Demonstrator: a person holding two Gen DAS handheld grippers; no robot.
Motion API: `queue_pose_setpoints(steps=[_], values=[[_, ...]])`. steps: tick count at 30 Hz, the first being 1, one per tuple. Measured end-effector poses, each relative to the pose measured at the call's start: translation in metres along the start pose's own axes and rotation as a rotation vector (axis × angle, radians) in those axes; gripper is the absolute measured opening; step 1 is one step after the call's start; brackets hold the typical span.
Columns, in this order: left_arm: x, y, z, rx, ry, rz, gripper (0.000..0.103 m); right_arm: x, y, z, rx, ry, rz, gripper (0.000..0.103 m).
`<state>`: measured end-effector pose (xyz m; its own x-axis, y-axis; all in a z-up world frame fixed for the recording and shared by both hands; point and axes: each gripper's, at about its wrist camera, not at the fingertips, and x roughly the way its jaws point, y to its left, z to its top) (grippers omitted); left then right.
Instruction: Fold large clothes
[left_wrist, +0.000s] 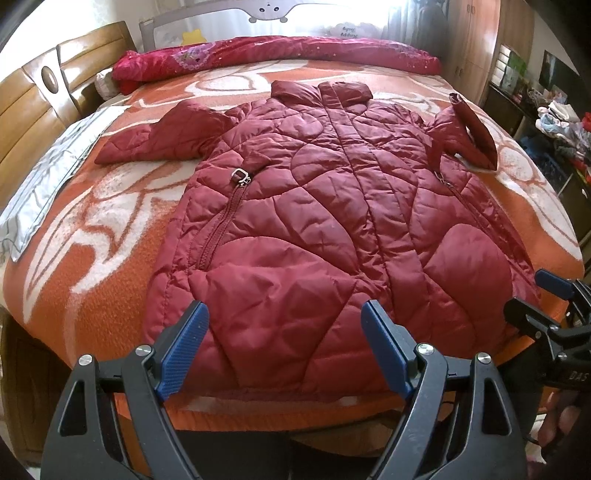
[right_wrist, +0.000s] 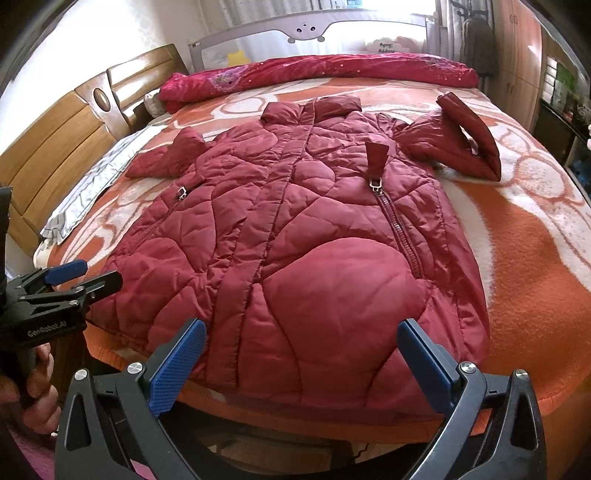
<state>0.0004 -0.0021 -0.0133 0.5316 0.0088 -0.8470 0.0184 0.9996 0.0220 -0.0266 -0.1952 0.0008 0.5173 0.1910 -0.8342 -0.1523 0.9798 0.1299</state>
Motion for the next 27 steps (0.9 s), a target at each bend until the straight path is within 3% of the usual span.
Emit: queue_pose_setpoints(steps=[27], values=[[0.0051, -0.0002, -0.0036, 0.002, 0.015, -0.003, 0.085, 0.0009, 0.0016, 0.0002, 0.0, 0.001, 0.004, 0.103]])
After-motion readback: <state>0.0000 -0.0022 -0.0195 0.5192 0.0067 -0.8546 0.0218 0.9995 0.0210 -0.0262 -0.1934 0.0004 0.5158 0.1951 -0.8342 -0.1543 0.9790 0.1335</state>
